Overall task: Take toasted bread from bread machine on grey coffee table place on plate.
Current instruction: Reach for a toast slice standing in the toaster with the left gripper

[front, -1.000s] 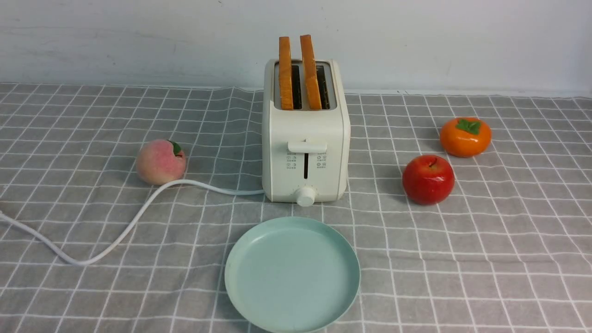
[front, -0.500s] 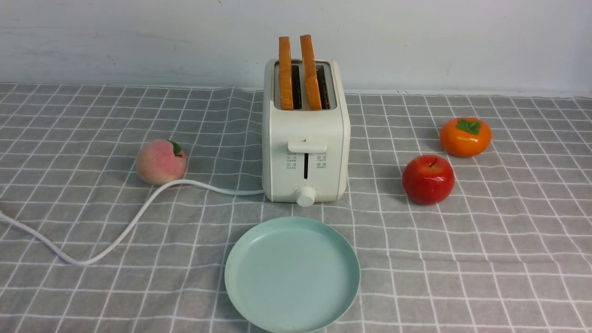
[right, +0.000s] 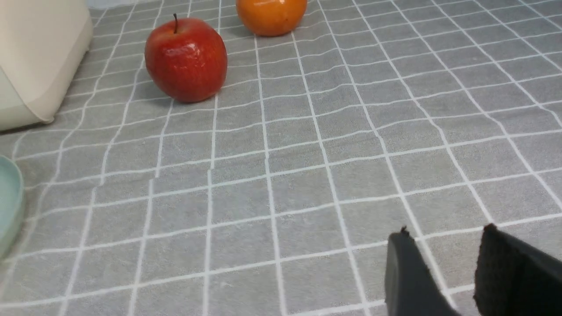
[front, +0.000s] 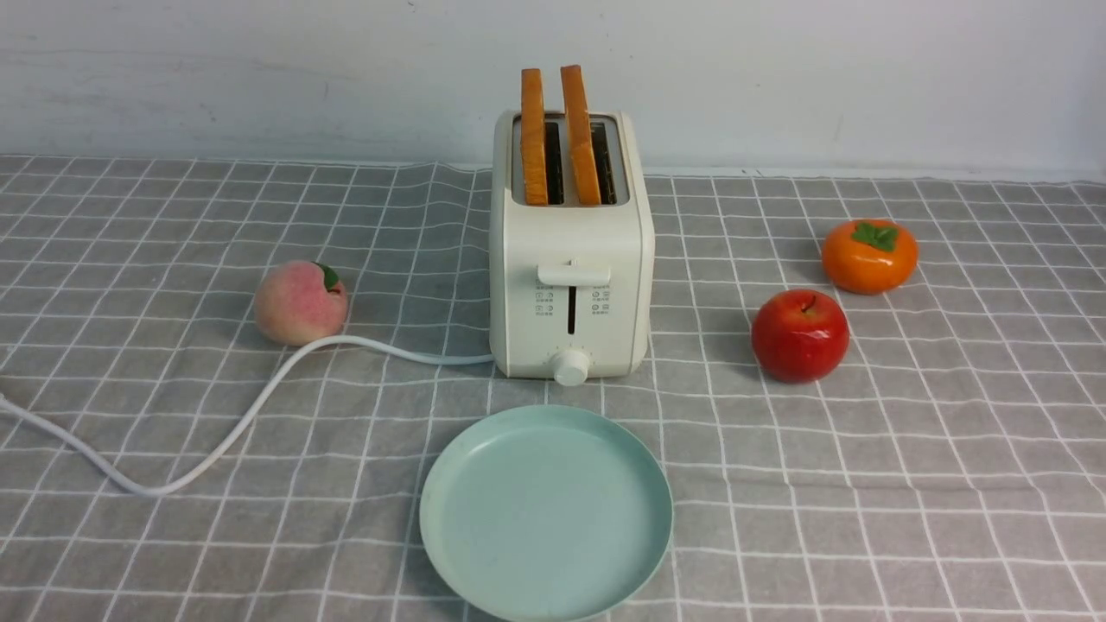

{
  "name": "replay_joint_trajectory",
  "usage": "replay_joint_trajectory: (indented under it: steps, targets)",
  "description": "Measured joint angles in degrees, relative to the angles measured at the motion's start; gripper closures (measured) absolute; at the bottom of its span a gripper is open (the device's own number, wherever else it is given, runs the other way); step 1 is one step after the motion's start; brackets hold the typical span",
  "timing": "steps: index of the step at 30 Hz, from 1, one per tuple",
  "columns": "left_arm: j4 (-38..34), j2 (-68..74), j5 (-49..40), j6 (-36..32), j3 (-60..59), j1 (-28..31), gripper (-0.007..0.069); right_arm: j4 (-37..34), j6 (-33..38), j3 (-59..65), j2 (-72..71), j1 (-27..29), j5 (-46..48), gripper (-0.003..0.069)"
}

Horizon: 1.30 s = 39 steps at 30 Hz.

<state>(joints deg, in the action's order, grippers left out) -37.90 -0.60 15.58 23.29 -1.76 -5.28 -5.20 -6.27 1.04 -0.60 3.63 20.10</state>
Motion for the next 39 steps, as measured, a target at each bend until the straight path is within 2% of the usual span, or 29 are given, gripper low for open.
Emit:
replay_joint_trajectory:
  steps: [3,4,6,8,9,13,17,21,23,27,28,32,35,36,37,38,39]
  targets:
    - [0.2,0.0,2.0,3.4,0.4,0.0,0.0435,-8.1,-1.9,0.4,0.0,0.0,-3.7,0.0419]
    - [2.3,0.0,1.8,4.8,2.0,0.0,0.0491,-14.0,-2.8,0.4,0.0,0.0,-8.7,0.0419]
    - [6.7,0.0,1.1,5.4,5.5,0.0,0.0577,-19.3,-3.3,0.4,0.0,0.0,-14.0,0.0419]
    - [9.2,0.0,0.4,5.6,7.8,0.0,0.0626,-21.3,-3.5,0.4,0.0,0.0,-16.6,0.0419]
    - [13.1,0.4,-2.7,5.8,12.3,0.0,0.0638,-23.6,-3.5,0.4,0.0,0.0,-20.8,0.0419]
    - [16.8,5.5,-13.1,5.8,22.2,0.0,0.0638,-24.9,-1.1,0.4,0.0,0.0,-25.9,0.0419]
    - [22.4,19.8,-35.7,2.8,35.2,0.0,0.0638,-25.6,2.6,0.4,0.0,0.0,-33.5,0.0419]
    - [25.1,33.2,-49.3,-0.2,42.3,0.0,0.0638,-25.7,6.3,0.4,0.0,0.0,-42.1,0.0419]
    - [24.9,38.7,-52.4,-2.0,44.5,0.0,0.0638,-26.3,8.3,0.4,0.0,0.0,-43.9,0.0419]
    - [22.7,46.1,-53.2,-6.8,46.1,0.0,0.0638,-27.1,8.8,0.4,0.0,0.0,-44.4,0.0419]
    - [21.1,49.9,-51.9,-9.9,46.3,0.0,0.0638,-27.3,8.7,0.4,0.0,0.0,-44.4,0.0419]
    - [19.2,55.6,-48.9,-15.0,46.7,0.0,0.0638,-28.3,7.0,-2.1,0.0,0.0,-38.0,0.0426]
    - [16.1,62.2,-48.3,-19.6,50.9,-0.1,0.0638,-25.0,7.4,-15.6,3.3,0.0,-19.6,0.0510]
    - [15.9,62.9,-48.5,-20.1,51.7,-0.2,0.0638,-25.0,7.4,-15.6,3.8,0.0,-19.6,0.0517]
    - [15.2,65.4,-49.5,-21.9,54.8,-1.1,0.0638,-22.2,8.5,-23.0,8.9,0.0,-8.0,0.0585]
    - [14.9,67.1,-49.9,-22.9,57.2,-2.1,0.0638,-20.2,9.3,-28.5,12.5,0.0,-1.4,0.0636]
    - [14.9,67.7,-50.0,-23.3,58.2,-2.3,0.0638,-19.9,9.7,-29.3,13.2,0.0,1.1,0.0642]
